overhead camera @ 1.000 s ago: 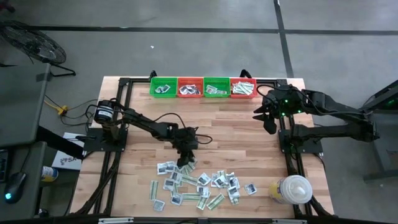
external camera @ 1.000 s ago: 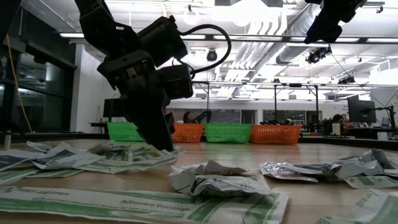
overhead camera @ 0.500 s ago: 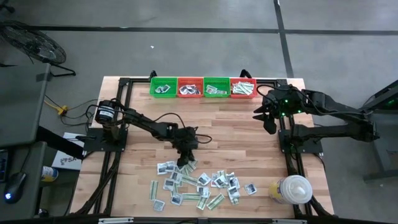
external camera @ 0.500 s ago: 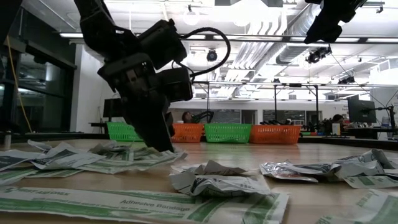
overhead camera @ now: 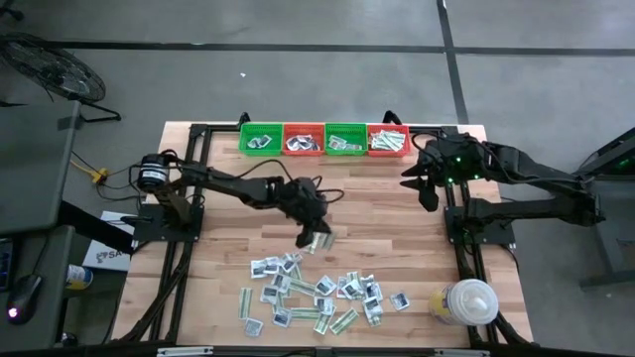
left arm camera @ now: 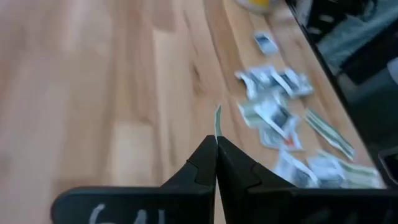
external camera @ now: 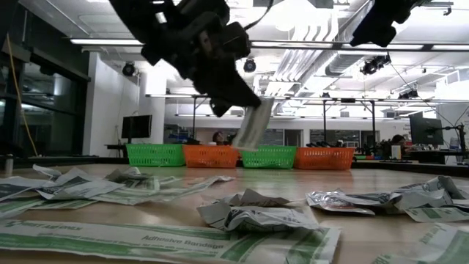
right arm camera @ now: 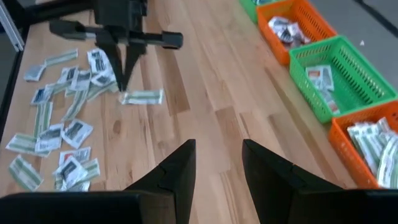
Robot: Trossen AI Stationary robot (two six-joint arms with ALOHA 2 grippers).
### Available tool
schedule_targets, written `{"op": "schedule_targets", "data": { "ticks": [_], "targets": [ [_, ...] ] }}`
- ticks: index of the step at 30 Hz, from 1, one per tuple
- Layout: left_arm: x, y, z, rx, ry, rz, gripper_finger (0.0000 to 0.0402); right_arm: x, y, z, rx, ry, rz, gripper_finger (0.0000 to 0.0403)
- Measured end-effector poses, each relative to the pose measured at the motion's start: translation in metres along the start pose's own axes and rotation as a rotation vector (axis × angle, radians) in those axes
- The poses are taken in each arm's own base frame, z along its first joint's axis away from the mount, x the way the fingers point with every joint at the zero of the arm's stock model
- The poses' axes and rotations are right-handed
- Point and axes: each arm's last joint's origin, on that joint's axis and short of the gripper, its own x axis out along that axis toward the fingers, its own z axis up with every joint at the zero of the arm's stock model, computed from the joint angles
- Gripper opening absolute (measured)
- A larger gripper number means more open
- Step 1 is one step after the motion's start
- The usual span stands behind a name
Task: Pick & Place First Aid Supplies
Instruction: Put the green bandage pack in the right orange bin
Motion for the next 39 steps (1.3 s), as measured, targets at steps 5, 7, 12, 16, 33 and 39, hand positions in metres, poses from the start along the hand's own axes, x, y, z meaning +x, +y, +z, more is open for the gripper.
{"op": "schedule_targets", "data": {
  "ticks": [5, 7, 12, 16, 33, 39],
  "targets": [
    [-0.007, 0.007, 0.026, 0.068, -0.080, 0.057, 0.0000, 0.004, 0.000, 0.007, -0.004, -0.049, -0.013, 0.0124],
    [-0.010, 0.011, 0.036, 0.093, -0.109, 0.096, 0.0000, 0.007, 0.000, 0.009, -0.005, -0.061, -0.011, 0.0124],
    [-0.024, 0.014, 0.077, 0.200, -0.233, 0.201, 0.0000, 0.019, -0.001, 0.016, -0.006, -0.069, -0.012, 0.0124],
    [-0.037, 0.016, 0.105, 0.273, -0.311, 0.336, 0.0000, 0.028, -0.002, 0.020, -0.004, -0.064, -0.034, 0.0124],
    [-0.077, 0.024, 0.161, 0.407, -0.470, 0.485, 0.0000, 0.040, -0.002, 0.041, -0.045, -0.227, -0.062, 0.0124],
    [-0.077, 0.024, 0.161, 0.408, -0.470, 0.482, 0.0000, 0.063, -0.004, 0.042, -0.060, -0.168, -0.028, 0.0124]
  ]
}}
